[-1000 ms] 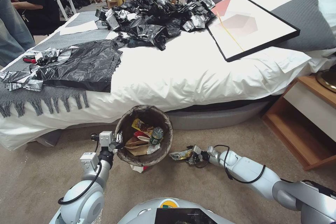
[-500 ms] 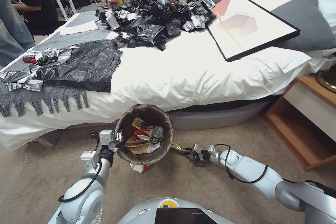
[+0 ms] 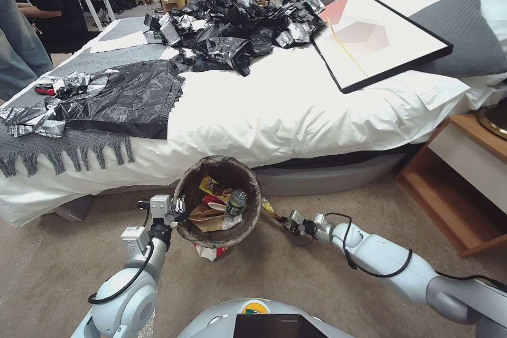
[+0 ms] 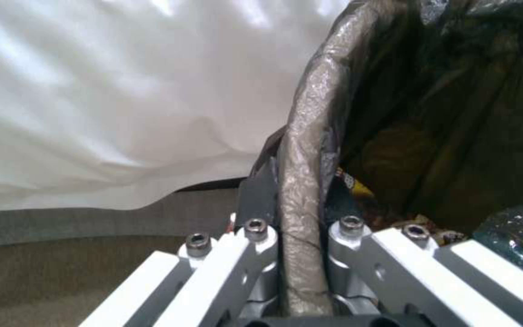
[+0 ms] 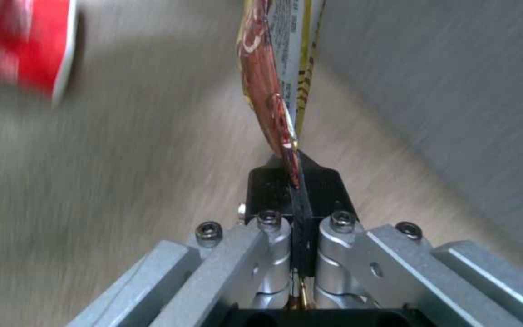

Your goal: Pick up the trash bin, then pick up the garbage from the floor and place it into the trash bin.

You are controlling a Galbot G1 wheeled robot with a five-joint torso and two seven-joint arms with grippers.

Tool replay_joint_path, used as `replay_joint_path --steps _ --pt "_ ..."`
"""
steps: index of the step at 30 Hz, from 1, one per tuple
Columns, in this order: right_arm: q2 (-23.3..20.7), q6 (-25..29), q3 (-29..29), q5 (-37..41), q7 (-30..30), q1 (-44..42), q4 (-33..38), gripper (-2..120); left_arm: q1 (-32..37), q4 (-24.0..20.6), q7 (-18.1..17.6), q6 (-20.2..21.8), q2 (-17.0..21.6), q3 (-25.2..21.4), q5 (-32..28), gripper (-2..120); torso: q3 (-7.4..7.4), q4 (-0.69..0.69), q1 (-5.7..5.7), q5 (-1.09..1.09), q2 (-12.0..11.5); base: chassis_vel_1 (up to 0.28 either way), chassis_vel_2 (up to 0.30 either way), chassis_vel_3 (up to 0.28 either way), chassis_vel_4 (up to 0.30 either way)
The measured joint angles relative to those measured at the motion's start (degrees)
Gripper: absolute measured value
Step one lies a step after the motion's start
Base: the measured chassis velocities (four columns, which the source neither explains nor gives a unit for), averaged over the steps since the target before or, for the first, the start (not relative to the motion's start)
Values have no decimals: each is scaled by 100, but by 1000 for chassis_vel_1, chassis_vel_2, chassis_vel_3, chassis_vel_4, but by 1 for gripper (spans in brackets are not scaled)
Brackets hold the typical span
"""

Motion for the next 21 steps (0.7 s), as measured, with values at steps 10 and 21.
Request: replay_joint_path --steps 10,21 --pt "-634 87 1225 254 236 -739 1376 0 -77 84 -8 12 43 40 -9 4 0 0 0 1 0 0 0 0 0" --pt "-1522 260 2241 521 324 -1399 2583 0 -105 127 -24 22 53 50 -12 4 0 0 0 0 0 0 0 0 0"
